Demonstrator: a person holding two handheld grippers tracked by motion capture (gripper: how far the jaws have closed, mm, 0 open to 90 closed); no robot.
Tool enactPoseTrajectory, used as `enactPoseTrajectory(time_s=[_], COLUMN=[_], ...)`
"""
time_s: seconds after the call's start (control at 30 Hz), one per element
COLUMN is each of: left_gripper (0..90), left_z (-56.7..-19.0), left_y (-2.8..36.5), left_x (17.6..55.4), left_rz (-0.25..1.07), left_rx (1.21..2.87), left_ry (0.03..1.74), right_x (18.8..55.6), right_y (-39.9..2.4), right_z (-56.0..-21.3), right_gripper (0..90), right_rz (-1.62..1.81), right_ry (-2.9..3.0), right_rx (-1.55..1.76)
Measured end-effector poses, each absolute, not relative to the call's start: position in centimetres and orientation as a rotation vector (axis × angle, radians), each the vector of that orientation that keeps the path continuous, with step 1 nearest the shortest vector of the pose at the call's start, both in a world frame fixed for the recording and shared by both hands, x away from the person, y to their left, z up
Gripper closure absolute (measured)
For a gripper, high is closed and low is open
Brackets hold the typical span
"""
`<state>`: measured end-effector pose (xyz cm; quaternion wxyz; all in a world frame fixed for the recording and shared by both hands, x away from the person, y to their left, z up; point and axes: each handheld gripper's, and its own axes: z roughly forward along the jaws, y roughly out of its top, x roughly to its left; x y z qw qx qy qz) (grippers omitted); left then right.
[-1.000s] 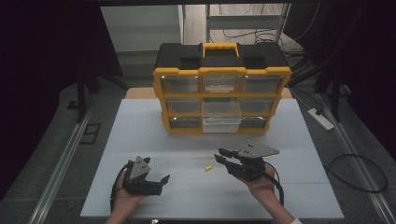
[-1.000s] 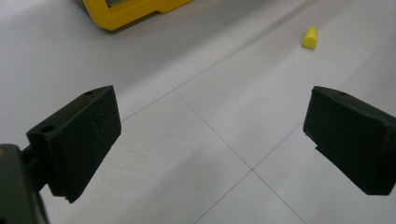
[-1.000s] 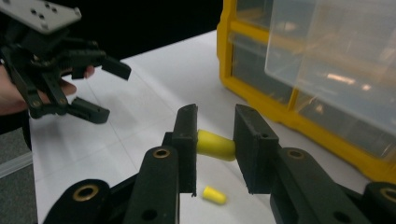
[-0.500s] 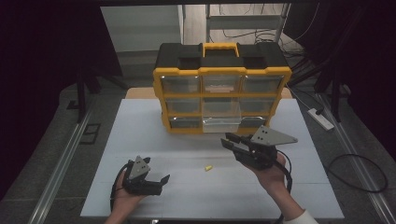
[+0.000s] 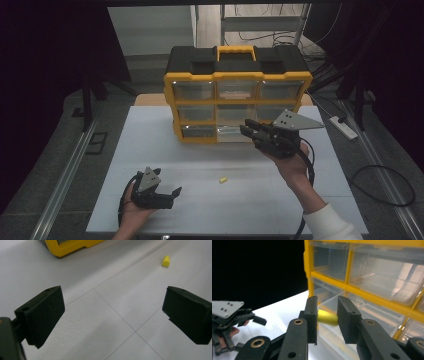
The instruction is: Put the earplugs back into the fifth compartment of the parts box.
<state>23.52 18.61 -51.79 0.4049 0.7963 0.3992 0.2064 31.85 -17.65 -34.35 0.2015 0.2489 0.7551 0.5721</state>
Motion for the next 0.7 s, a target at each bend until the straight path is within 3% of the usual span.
enactPoseTrajectory(time_s=[0.6, 0.63, 0.7], left_gripper=[3.9, 3.9, 4.0], left_z=[-51.8, -51.8, -51.8], left_y=[18.8, 18.8, 18.8], left_x=[23.5, 23.5, 23.5], left_rz=[0.519, 0.521, 0.522], left_rx=[2.014, 2.012, 2.013], left_ry=[1.013, 1.012, 1.011], right_x=[37.7, 37.8, 37.9], right_y=[-15.8, -15.8, -15.6], right_z=[-35.8, -35.9, -36.1], right_gripper=[67.7, 63.0, 43.4], right_rz=[1.495, 1.486, 1.467], right_ry=[2.150, 2.145, 2.104], right_rx=[0.825, 0.829, 0.842])
